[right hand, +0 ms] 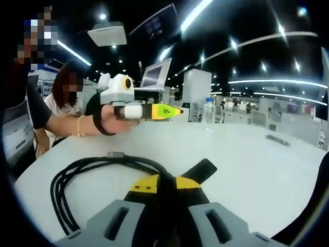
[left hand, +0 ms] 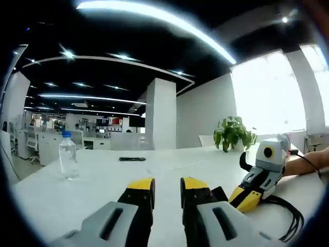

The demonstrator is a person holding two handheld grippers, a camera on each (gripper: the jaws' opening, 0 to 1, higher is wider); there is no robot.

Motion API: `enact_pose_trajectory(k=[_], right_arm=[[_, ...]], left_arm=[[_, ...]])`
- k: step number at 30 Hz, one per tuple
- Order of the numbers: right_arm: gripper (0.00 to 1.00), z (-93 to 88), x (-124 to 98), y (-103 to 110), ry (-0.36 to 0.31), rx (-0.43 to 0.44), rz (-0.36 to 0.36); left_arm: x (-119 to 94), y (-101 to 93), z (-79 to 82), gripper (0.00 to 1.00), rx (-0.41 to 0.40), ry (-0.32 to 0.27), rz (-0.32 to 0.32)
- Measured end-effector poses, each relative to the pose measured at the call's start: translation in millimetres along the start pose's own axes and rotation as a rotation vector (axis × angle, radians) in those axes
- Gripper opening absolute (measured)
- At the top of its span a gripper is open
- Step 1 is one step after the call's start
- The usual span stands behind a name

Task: Coil the Type-C to USB data cable on the desktop and secure it with Velcro straps.

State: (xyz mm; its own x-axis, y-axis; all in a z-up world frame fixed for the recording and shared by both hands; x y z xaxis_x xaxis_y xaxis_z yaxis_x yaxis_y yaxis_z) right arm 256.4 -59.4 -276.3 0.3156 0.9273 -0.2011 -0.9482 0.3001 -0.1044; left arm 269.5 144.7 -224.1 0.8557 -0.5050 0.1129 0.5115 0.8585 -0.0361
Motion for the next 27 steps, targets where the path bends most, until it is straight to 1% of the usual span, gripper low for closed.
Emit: enact_pose_trajectory(k=[3, 10, 12, 15, 22, 25, 27], right_arm=[[0.08, 0.0, 1.2, -0.7, 0.001, 0.015, -0.004], [0.06, 2.7, 10.0, -8.0, 0.002, 0.053, -0.034], [0.06, 4.2, 15.0, -10.7, -0.004, 0.064, -0.051], [0.06, 6.5, 25.3, -13.5, -0.002, 0.062, -0.064], [0.05, 13.8, 57.2, -25.1, -0.019, 0.088, -0.103], [0.04, 20.2, 76.0, -32.2, -0.064, 0.126, -0.133], [0.04, 23.2, 88.2, -37.1, -0.077, 0.138, -0.155]], left_arm=[[-0.6, -0.2, 1.4, 0.21, -0.003, -0.003, 0.002], [-2.6, -7.1, 10.2, 0.21, 0.121, -0.038, 0.009], [-3.5, -7.5, 12.0, 0.21, 0.136, -0.045, 0.011], [-4.1, -5.9, 13.7, 0.21, 0.14, -0.052, 0.017], [-4.2, 0.0, 11.7, 0.21, 0.106, -0.041, 0.031], [-4.4, 1.8, 11.3, 0.21, 0.106, -0.038, 0.037], [-4.6, 3.1, 11.2, 0.21, 0.111, -0.037, 0.044]])
Point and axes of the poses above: the point that each gripper's makers call its tool centre point, and the gripper's own axes: x roughly forward along the fingers, y roughly to its left, z roughly out of its top, the point moved 8 cm from there along -x, roughly backward along the fingers, and after that the axes turned 3 degrees about z, right-handed, at the moved point
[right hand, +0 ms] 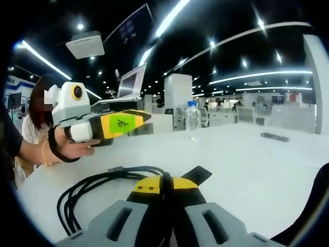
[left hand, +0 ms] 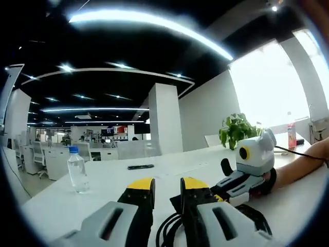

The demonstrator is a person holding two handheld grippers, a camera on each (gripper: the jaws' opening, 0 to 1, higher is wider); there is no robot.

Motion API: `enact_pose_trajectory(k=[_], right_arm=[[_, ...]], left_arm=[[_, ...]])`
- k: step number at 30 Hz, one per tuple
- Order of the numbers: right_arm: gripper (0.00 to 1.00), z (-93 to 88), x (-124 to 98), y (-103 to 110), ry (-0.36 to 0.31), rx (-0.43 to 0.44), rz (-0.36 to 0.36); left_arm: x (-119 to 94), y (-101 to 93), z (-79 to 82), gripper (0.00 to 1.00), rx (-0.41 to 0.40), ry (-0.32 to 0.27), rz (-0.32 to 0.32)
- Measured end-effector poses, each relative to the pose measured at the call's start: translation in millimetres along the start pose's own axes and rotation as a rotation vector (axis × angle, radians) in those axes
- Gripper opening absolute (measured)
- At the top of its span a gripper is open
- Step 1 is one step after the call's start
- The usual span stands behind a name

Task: Coil the Type-C to USB data cable on the desktop and secure it with Velcro straps.

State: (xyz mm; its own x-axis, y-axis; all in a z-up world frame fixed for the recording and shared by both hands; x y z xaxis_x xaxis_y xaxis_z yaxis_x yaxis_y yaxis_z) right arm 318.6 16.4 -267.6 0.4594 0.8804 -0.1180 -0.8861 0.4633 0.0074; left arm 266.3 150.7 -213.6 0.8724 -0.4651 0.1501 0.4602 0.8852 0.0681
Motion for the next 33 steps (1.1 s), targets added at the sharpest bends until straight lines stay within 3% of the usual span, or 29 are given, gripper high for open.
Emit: enact_pose_trajectory(k=[7, 10, 14, 20, 27, 33], right_arm=[[0.04, 8.8, 51.3, -7.2, -0.024, 0.013, -0.072], [0.05, 12.9, 71.0, -9.3, -0.039, -0.023, -0.121], [0.09, 12.3, 81.4, -4.4, -0.055, -0.041, -0.157], [0.09, 13.0, 63.9, -9.7, -0.142, 0.133, -0.181], [0.09, 8.8, 39.0, 0.5, -0.145, 0.143, -0.168], [0.1, 3.0, -12.9, 13.7, -0.146, 0.133, -0.165]], left_arm=[[0.1, 6.8, 0.0, 0.21, 0.011, -0.001, 0.034], [-0.5, 9.2, 0.8, 0.21, 0.002, -0.005, 0.042], [-1.3, 12.1, 2.1, 0.21, -0.001, -0.009, 0.05], [-2.0, 12.9, 1.9, 0.21, -0.001, -0.01, 0.058], [-2.1, 12.8, -0.1, 0.21, 0.035, -0.001, 0.068], [-0.5, 11.9, -5.4, 0.21, 0.042, 0.017, 0.07]])
Point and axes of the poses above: the point that each gripper's makers call its tool centre point, and the gripper's own axes: x roughly forward along the fingers, y roughly to its left, z roughly out of its top, the point moved 8 cm from there along -x, roughly backward along the fingers, and after that the axes turned 3 degrees about z, right-handed, at the moved point
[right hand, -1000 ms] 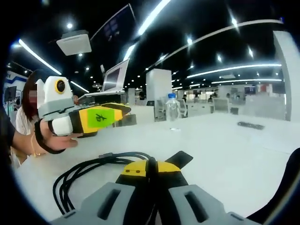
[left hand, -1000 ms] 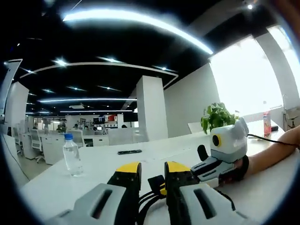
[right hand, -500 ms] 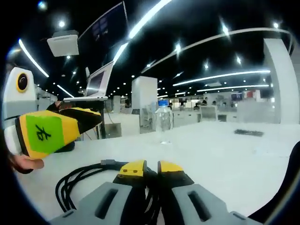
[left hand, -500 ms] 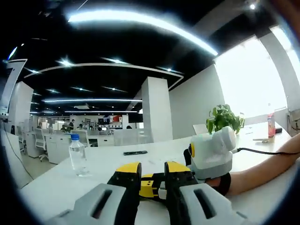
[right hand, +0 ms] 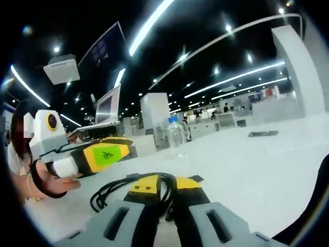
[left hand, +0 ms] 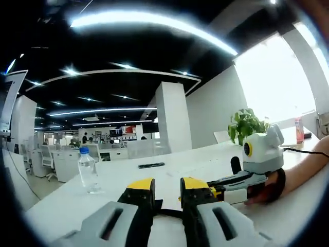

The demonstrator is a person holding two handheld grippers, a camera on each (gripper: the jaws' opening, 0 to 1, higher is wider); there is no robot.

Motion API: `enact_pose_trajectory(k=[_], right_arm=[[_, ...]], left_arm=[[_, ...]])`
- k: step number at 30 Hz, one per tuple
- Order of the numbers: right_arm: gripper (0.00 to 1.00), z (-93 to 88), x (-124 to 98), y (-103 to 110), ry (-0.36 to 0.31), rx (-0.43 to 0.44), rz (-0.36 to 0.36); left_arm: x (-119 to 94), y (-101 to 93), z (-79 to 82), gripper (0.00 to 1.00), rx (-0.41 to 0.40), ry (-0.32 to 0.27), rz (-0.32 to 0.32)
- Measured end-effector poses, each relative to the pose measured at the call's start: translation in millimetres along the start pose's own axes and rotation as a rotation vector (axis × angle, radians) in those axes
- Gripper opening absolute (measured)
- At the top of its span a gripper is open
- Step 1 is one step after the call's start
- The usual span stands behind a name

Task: Coil the Type-C to USB data cable on the desktop and secure it with Velcro straps.

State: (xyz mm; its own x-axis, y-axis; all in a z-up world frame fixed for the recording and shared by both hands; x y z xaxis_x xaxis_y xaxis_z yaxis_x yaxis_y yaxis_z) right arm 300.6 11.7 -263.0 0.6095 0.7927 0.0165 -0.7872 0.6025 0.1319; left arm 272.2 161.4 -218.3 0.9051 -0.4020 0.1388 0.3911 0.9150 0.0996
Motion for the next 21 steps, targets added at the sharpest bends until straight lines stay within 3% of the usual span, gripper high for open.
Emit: enact_pose_trajectory(k=[3, 6, 17, 21], right_arm=[[0.1, 2.7, -28.3, -7.4, 0.005, -0.044, -0.027], [0.11, 6.4, -58.8, -22.9, -0.002, -0.03, -0.077], [0.11, 17.7, -157.5, -79.3, -0.043, -0.031, -0.335], [0.11, 22.3, -179.1, -89.8, -0.085, -0.04, -0.431]], left_arm=[[0.6, -1.7, -2.5, 0.21, 0.007, 0.009, -0.003], [1.4, -4.0, -6.4, 0.21, 0.001, 0.025, -0.01], [-0.5, -11.9, -9.2, 0.2, -0.004, 0.035, -0.024], [-2.2, -13.5, -7.9, 0.2, 0.014, 0.027, -0.01]])
Point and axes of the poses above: the point that each gripper's makers call its tool centre point, and the gripper's own axes: x roughly forward along the fingers, y roughly to its left, z roughly out of its top, the point moved 8 cm from there along -x, roughly backward along the fingers, and after that the axes turned 3 degrees about z, right-handed, at the moved point
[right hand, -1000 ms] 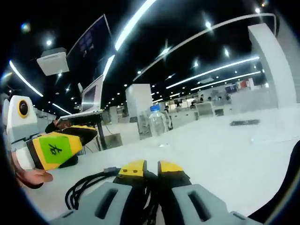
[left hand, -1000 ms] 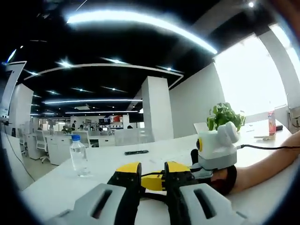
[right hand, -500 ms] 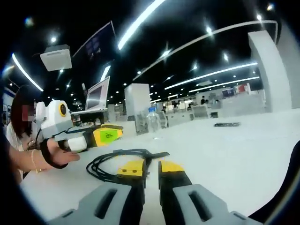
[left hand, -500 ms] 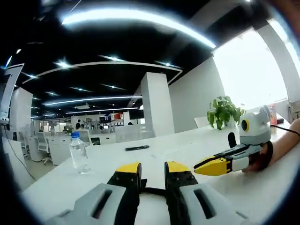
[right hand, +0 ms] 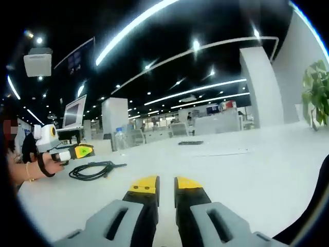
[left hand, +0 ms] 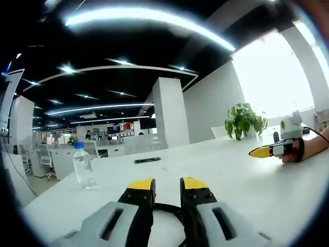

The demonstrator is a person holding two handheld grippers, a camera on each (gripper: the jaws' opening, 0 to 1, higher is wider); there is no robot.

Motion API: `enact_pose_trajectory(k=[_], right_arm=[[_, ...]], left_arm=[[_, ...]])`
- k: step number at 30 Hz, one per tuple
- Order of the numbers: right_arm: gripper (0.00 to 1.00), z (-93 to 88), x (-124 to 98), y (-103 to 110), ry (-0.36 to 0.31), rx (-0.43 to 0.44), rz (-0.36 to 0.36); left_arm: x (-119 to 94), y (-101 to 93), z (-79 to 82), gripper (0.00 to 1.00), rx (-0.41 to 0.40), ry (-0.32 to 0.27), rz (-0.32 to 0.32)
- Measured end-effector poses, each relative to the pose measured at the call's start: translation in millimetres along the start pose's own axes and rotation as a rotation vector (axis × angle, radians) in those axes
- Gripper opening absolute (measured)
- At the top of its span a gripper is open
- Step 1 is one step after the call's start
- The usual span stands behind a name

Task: Coil the Type-C to USB data cable on the desktop and secure it with Velcro straps.

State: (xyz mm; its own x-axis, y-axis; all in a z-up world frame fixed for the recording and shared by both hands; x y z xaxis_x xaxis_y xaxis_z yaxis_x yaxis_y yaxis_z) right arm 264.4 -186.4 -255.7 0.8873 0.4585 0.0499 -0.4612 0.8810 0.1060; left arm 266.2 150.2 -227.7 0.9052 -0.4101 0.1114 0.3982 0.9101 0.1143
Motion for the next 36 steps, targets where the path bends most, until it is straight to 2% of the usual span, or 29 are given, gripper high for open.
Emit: enact_pose_trajectory(k=[2, 4, 8, 14, 18, 28, 36], right_arm=[[0.12, 0.3, -0.3, -2.1, -0.004, 0.012, -0.024], [0.16, -1.6, 0.5, -0.9, 0.035, -0.035, -0.053], [0.2, 4.1, -4.2, 2.1, 0.013, -0.041, -0.076], [0.28, 10.1, -8.5, 6.4, -0.002, 0.035, -0.073], [0.29, 12.4, -8.3, 8.4, -0.004, 0.0, -0.068], [0.42, 19.6, -8.8, 13.8, -0.018, -0.06, -0.045], [0.52, 23.4, -10.9, 11.0, -0.034, -0.046, -0.068]], left_arm=[[-1.3, 0.9, 1.7, 0.2, 0.001, -0.013, 0.014], [-2.0, 2.9, 3.3, 0.21, 0.002, -0.022, 0.025], [-2.3, 6.2, 2.6, 0.23, -0.028, -0.015, 0.034], [-2.1, 6.8, -0.1, 0.31, -0.056, -0.002, 0.043], [-2.1, 4.2, 0.4, 0.34, -0.04, -0.005, 0.039], [0.4, -7.0, 2.1, 0.43, 0.059, -0.015, 0.007], [2.6, -3.9, -1.8, 0.51, 0.004, 0.009, 0.008]])
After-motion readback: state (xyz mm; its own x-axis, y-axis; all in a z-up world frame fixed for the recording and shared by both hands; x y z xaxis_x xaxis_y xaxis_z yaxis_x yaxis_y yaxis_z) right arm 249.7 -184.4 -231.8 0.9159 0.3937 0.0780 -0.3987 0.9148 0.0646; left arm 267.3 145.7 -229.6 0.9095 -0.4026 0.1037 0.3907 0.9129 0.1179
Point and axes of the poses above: the point that each gripper's makers call its tool centre point, and the gripper's own axes: x roughly forward along the fingers, y roughly to its left, z roughly out of its top, the point moved 8 cm from there along -x, roughly backward along the fingers, and after that the axes turned 3 degrees about z, right-handed, at the moved point
